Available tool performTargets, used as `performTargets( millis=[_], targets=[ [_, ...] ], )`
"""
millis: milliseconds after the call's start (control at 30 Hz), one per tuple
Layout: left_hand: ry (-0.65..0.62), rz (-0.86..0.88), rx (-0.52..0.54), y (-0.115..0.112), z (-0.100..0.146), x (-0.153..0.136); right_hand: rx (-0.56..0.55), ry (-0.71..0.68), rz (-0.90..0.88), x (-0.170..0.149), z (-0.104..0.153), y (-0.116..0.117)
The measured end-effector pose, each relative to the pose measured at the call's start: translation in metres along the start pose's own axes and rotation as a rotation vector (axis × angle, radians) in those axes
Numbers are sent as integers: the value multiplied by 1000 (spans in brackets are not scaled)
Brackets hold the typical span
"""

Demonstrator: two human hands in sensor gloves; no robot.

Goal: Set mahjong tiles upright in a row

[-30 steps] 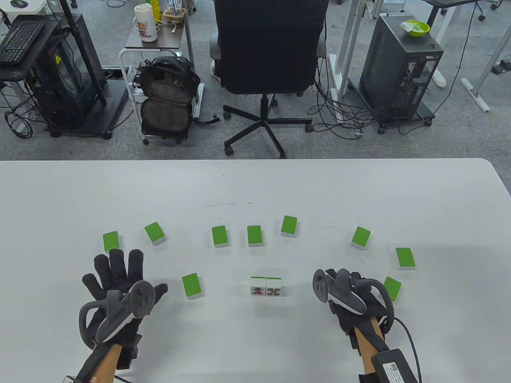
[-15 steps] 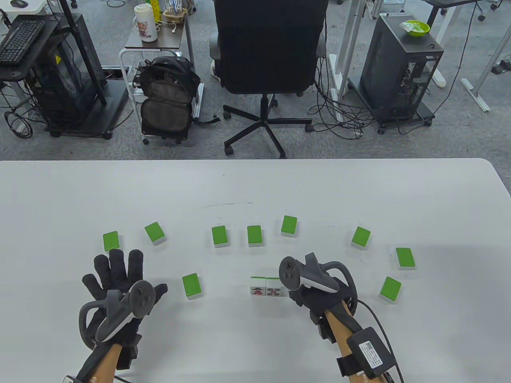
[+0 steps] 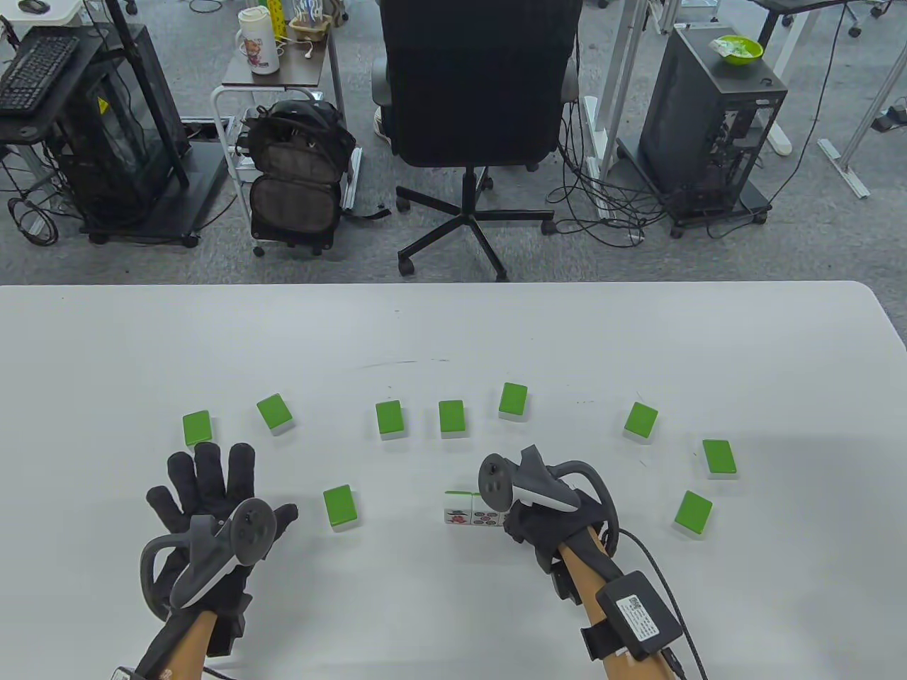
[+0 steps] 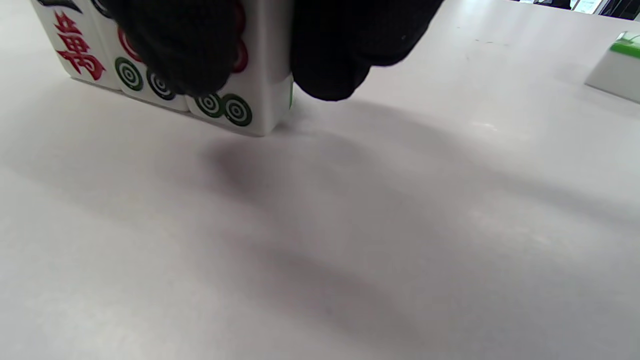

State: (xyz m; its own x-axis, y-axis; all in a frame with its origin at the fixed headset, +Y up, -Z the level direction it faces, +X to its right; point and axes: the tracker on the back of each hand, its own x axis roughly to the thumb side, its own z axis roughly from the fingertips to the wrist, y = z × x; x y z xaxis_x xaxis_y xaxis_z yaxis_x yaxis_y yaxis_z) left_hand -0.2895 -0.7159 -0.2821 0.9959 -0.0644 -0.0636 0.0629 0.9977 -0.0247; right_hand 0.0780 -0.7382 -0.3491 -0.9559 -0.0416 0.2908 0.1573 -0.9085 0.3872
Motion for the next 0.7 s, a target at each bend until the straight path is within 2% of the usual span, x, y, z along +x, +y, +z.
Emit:
performTargets(
  millis=[167, 367, 533, 633, 700],
  targets=[
    [0, -1, 1, 0, 0, 0, -5, -31, -24, -6, 5, -1],
    [2, -2, -3, 0, 0, 0, -96, -2, -15, -40, 36, -10],
    [10, 16, 3, 2, 1, -2, -144, 222, 35, -90, 68, -5],
    [13, 15, -3, 1, 0, -2, -132, 439, 73, -126, 82, 15],
    [12, 9, -6, 1, 0, -2, -88, 532, 50, -143, 85, 29]
  ],
)
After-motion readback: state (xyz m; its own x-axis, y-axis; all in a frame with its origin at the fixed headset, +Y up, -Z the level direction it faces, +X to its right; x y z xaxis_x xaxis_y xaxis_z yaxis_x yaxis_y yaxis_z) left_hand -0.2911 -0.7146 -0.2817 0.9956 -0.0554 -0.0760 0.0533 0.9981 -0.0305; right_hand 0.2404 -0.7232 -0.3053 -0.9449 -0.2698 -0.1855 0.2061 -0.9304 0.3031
